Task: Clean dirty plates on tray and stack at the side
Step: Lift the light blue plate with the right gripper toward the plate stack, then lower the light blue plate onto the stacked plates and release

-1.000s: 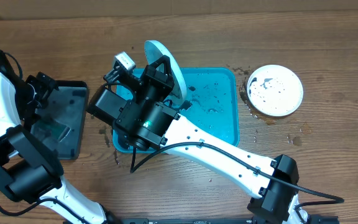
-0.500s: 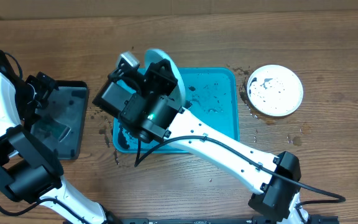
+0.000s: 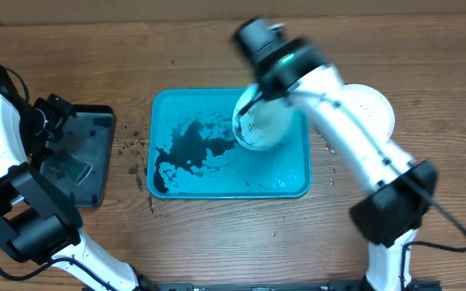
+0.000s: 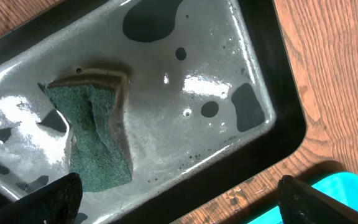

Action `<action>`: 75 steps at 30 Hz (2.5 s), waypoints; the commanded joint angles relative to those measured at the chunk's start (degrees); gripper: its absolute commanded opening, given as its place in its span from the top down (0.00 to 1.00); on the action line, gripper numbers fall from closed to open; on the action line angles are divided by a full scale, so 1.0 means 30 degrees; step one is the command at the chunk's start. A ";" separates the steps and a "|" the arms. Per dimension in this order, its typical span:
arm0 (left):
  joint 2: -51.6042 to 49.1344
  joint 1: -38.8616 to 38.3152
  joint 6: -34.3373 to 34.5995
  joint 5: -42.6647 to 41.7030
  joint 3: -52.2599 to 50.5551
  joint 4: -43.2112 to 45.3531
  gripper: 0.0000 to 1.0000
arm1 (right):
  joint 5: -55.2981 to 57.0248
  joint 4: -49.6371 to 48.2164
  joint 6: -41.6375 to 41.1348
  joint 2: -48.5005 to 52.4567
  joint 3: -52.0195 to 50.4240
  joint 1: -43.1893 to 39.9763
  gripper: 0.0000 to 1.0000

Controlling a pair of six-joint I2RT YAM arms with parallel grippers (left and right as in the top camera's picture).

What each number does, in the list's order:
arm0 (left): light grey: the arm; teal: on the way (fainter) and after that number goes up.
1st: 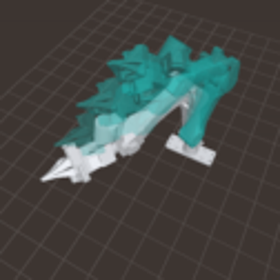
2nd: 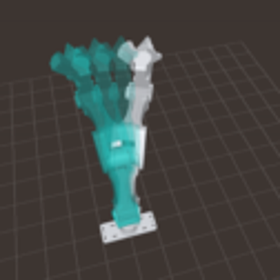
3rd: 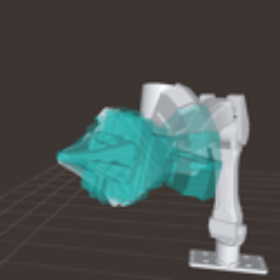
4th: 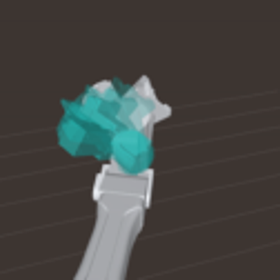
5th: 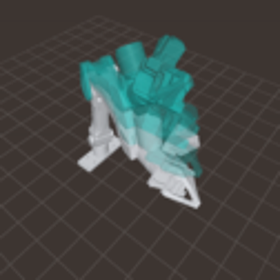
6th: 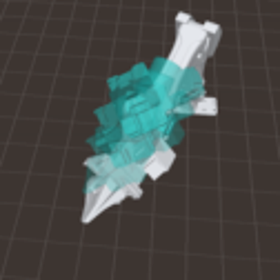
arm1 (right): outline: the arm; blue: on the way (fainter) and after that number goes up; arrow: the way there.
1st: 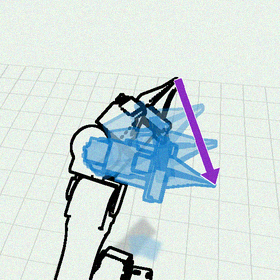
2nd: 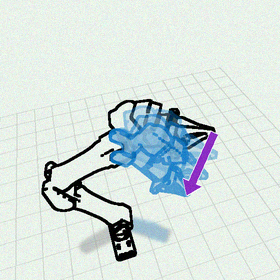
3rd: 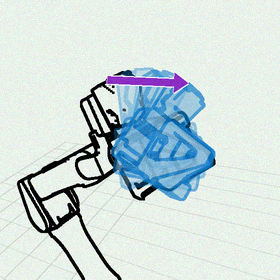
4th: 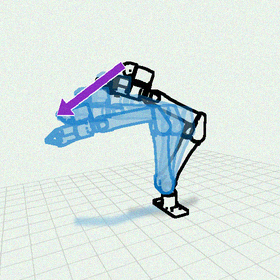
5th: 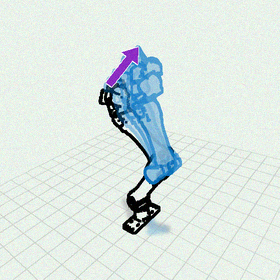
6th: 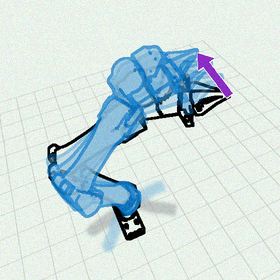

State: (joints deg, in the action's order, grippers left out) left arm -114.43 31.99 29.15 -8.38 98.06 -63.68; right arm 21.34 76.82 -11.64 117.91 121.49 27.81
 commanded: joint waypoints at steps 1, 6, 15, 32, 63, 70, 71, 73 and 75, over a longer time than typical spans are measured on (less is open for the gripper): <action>0.0000 0.0073 -0.0284 -0.0138 0.0372 -0.0044 0.00 | -0.6579 0.0197 -0.0692 -0.0729 0.0364 -0.4466 0.96; 0.0000 0.0073 -0.0284 -0.0146 0.0372 -0.0044 0.00 | -1.1351 0.1341 -0.0459 -0.0721 0.0350 -0.9930 0.96; 0.0000 0.0073 -0.0284 -0.0138 0.0372 -0.0044 0.00 | -1.6611 0.0219 0.2543 -0.0692 -0.3111 -1.0018 0.68; 0.0000 0.0080 -0.0284 -0.0146 0.0372 -0.0044 0.00 | -0.7264 -0.7286 -0.1858 -0.0648 -0.9632 -0.3898 0.63; 0.0000 0.0073 -0.0284 -0.0138 0.0372 -0.0044 0.00 | -1.0010 -1.0826 -0.2149 0.1056 -1.2284 -0.2892 0.81; 0.0000 0.0073 -0.0284 -0.0138 0.0372 -0.0044 0.00 | -1.0659 -1.0994 -0.2157 0.0852 -1.1591 -0.2616 0.96; 0.0000 0.0073 -0.0284 -0.0146 0.0372 -0.0044 0.00 | -1.0659 -1.0797 -0.2149 0.0364 -1.1205 -0.2674 0.96; 0.0000 0.0073 -0.0284 -0.0146 0.0372 -0.0044 0.00 | -1.0644 -1.0491 -0.2142 -0.1005 -1.0601 -0.2936 0.96; 0.0000 0.0073 -0.0284 -0.0146 0.0372 -0.0044 0.00 | -1.0637 -1.0178 -0.2229 -0.2929 -1.0207 -0.3592 0.96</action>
State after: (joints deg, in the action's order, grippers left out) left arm -114.43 31.99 29.15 -8.40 98.06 -63.68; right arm -10.28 45.84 -18.17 119.13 86.94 19.40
